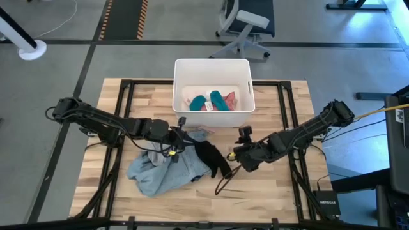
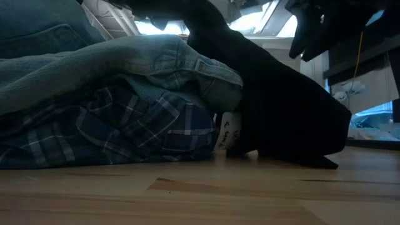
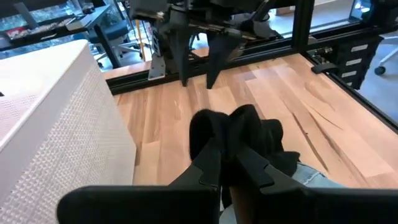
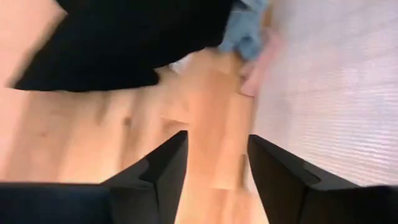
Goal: Sort clothes
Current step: Put the black shorts into the white laundry bin
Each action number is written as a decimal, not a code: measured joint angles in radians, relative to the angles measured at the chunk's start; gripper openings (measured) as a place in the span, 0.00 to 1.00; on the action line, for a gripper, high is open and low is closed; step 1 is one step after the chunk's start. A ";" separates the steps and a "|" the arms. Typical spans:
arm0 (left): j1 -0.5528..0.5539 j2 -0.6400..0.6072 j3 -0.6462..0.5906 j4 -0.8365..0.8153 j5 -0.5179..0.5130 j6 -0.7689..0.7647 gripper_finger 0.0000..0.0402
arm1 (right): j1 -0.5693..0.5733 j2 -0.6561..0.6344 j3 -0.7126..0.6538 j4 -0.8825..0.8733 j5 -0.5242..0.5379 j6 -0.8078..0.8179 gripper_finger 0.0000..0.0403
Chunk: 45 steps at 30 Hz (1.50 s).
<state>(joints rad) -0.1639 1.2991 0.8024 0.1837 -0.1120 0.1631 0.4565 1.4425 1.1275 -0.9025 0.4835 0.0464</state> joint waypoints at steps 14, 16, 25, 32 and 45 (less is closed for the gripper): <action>-0.047 0.000 0.000 0.094 0.197 0.083 0.02 | 0.001 0.002 -0.290 0.445 0.286 -0.218 0.51; -0.056 0.000 0.000 0.105 0.198 0.100 0.03 | 0.001 0.008 -0.354 0.637 0.292 -0.331 0.51; -0.066 0.000 0.000 0.133 0.198 0.126 0.02 | -0.069 0.109 -0.417 1.177 0.246 -0.843 0.51; -0.066 0.000 0.000 0.114 0.198 0.122 0.03 | -0.064 0.138 -0.262 1.158 0.186 -1.003 0.51; -0.065 0.000 0.000 0.089 0.197 0.106 0.04 | 0.203 0.116 -0.017 0.654 0.126 -0.669 0.51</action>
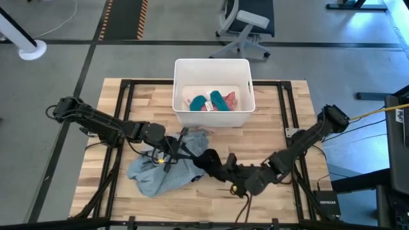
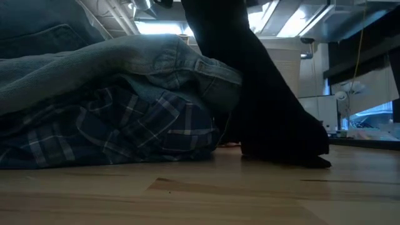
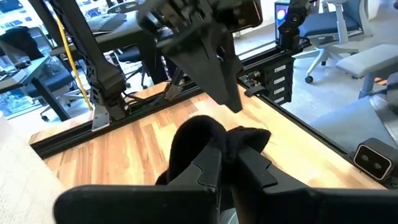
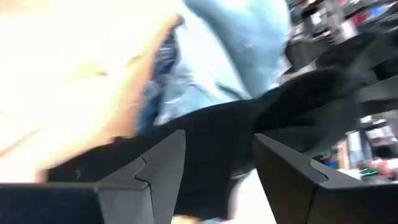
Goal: Sort clothes
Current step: Put the black shorts into the white laundry bin
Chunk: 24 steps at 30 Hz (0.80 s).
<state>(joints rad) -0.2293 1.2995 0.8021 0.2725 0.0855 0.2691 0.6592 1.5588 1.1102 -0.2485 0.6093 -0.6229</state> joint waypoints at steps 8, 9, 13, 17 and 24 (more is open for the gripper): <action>0.000 0.000 0.000 0.028 0.000 0.000 0.04 | -0.005 0.017 -0.001 -0.229 0.292 0.139 0.51; -0.001 0.000 0.000 0.027 0.000 0.000 0.04 | -0.021 0.023 -0.001 -0.265 0.339 0.139 0.51; -0.004 0.000 0.000 0.028 0.000 0.006 0.04 | -0.124 0.052 -0.005 -0.344 0.377 0.101 0.51; -0.005 0.000 0.000 0.027 0.000 0.019 0.04 | -0.232 0.105 -0.045 -0.271 0.221 0.001 0.51; -0.005 0.000 0.000 0.021 0.000 0.021 0.04 | -0.214 0.142 -0.038 -0.032 0.053 -0.156 0.48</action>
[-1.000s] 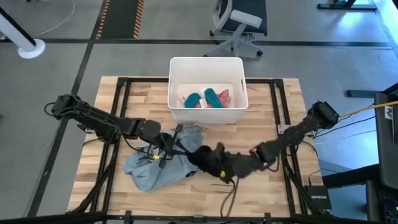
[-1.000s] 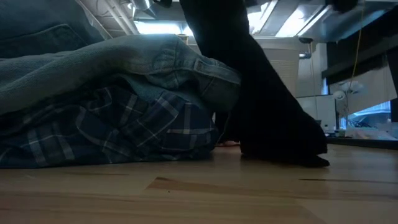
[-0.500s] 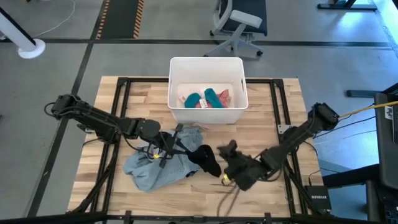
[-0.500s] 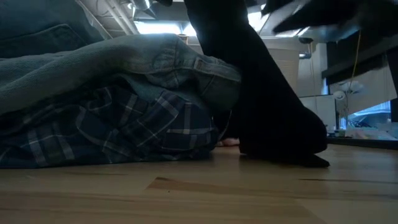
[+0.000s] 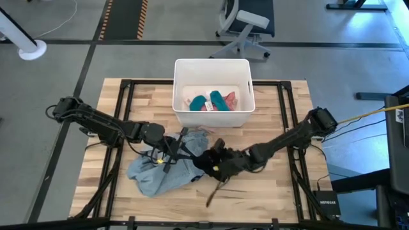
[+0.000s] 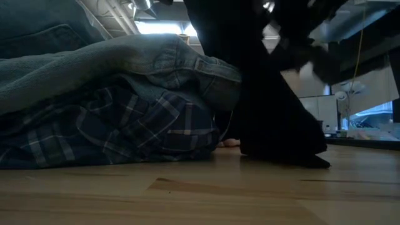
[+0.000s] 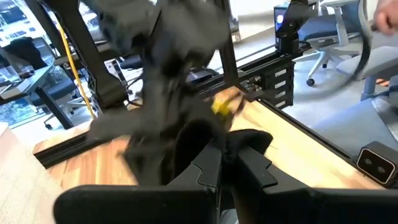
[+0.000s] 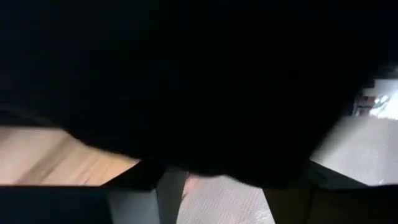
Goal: Sort clothes
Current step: Put the black shorts into the white laundry bin
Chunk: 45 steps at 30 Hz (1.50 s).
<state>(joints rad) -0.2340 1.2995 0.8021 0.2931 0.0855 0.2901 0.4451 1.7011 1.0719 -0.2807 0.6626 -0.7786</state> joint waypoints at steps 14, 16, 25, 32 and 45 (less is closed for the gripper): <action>0.007 0.000 0.000 -0.013 -0.001 -0.019 0.04 | 0.219 -0.053 0.104 -0.055 -0.046 0.195 0.37; 0.007 0.000 0.000 -0.013 -0.001 -0.021 0.04 | 0.222 -0.053 0.104 -0.105 -0.037 0.275 0.37; 0.007 0.000 0.000 -0.013 -0.001 -0.003 0.04 | 0.222 -0.053 0.104 -0.172 -0.071 0.381 0.37; 0.008 0.000 0.000 -0.015 -0.004 -0.002 0.04 | 0.222 -0.053 0.104 -0.146 -0.184 0.460 0.37; 0.008 0.000 0.000 -0.015 -0.004 -0.006 0.04 | 0.203 0.021 0.104 -0.096 -0.134 0.430 0.47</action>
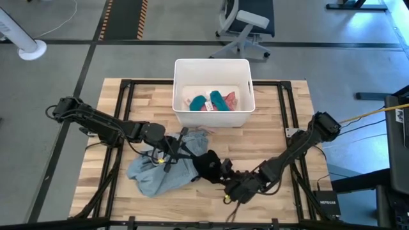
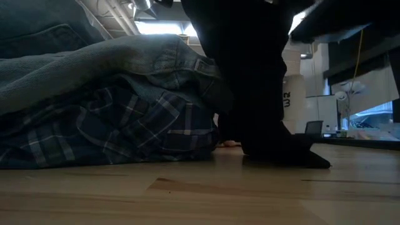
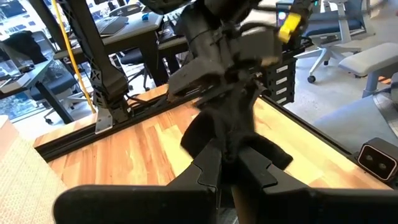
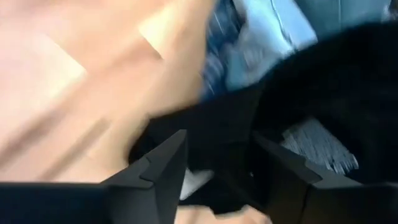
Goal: Sort clothes
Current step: Put the black shorts into the white laundry bin
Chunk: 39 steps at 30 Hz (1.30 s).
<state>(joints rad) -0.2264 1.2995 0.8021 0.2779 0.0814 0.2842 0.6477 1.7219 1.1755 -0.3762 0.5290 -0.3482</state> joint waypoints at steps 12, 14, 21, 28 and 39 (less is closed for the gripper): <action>0.000 0.000 0.000 -0.007 0.000 0.004 0.04 | -0.044 -0.001 0.004 -0.093 -0.175 0.000 0.48; 0.000 0.000 0.000 -0.006 0.000 0.003 0.04 | -0.045 -0.001 0.024 -0.134 -0.125 0.001 0.40; 0.000 0.000 0.000 -0.004 -0.015 -0.009 0.04 | -0.045 -0.002 0.182 -0.406 -0.043 0.010 0.04; 0.009 0.000 0.000 -0.005 -0.118 -0.046 0.04 | -0.011 -0.002 0.411 -0.790 0.234 0.135 0.09; 0.080 0.030 0.000 0.058 -0.111 -0.215 0.04 | 0.016 -0.035 0.516 -1.141 0.282 0.473 0.06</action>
<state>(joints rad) -0.1459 1.3293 0.8021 0.3364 -0.0296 0.0693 0.6636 1.6868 1.6917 -1.5177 0.8112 0.1246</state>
